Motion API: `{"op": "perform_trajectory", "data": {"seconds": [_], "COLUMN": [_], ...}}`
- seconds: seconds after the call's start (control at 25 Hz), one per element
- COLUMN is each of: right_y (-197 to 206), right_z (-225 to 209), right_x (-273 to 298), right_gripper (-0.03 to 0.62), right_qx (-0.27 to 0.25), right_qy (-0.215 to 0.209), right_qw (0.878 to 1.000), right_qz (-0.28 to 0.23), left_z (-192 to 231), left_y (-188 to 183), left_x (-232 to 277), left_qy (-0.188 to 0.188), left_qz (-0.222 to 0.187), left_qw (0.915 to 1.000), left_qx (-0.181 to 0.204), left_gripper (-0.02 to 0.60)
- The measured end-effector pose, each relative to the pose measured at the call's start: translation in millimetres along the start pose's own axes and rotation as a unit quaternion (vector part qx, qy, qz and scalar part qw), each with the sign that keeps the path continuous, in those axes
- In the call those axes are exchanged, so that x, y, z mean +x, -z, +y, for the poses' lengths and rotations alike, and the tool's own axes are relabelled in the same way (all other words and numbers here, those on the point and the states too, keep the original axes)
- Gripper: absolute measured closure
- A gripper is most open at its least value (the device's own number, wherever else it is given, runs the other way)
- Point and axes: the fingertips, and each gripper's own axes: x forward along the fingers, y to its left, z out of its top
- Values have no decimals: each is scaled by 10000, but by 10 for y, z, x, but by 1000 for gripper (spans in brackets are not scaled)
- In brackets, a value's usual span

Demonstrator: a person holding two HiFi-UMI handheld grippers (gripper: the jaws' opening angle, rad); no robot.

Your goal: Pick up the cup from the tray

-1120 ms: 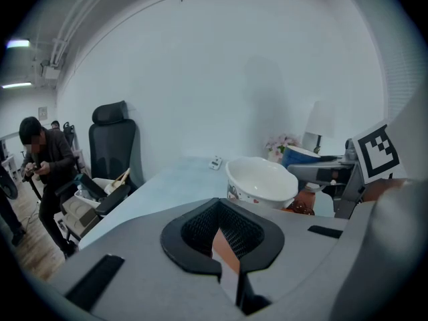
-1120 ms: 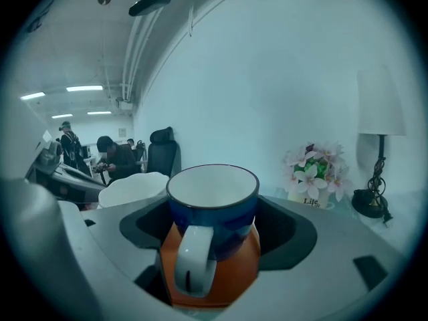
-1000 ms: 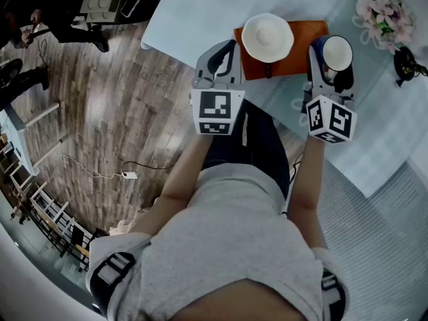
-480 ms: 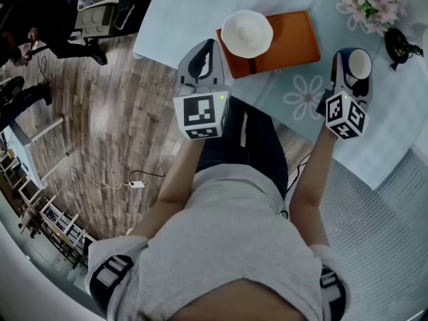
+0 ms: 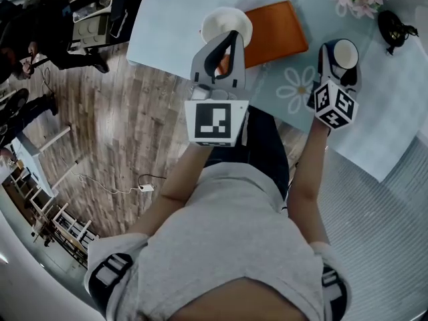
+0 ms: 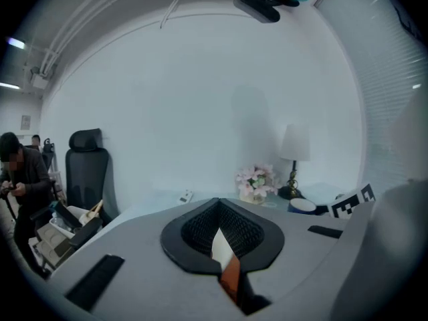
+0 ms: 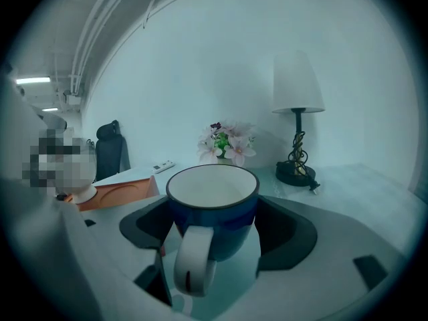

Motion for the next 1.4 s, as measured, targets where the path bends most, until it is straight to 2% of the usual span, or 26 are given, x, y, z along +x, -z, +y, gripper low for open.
{"op": "perform_trajectory", "data": {"seconds": [0.08,0.28,0.56,0.72,1.04,1.24,1.4], "right_y": [40,159,297,298,304,28,-292], "right_z": [-25,-108,-240,-214,-213,-200,-60], "right_x": [-15,9,66,55,20,-159,-443], "right_gripper": [247,247,247,247,247,247,247], "right_qx": [33,-22,-61,-252,-212,-69,-93], "right_qy": [21,118,190,170,171,308,172], "right_qw": [10000,9999,9997,9995,9996,9972,9952], "right_qz": [30,120,132,65,-90,-671,-955], "left_z": [-270,-861,-1411,-1556,-1659,-1640,-1584], "left_y": [-42,71,350,437,489,497,426], "left_x": [68,172,216,221,165,118,46], "left_qy": [346,1133,1746,1906,2021,2002,2002], "left_qz": [-37,227,586,684,747,761,710], "left_qw": [9993,9925,9822,9787,9760,9767,9772], "left_qx": [144,394,383,348,329,161,19], "left_gripper": [575,575,575,575,575,575,575]}}
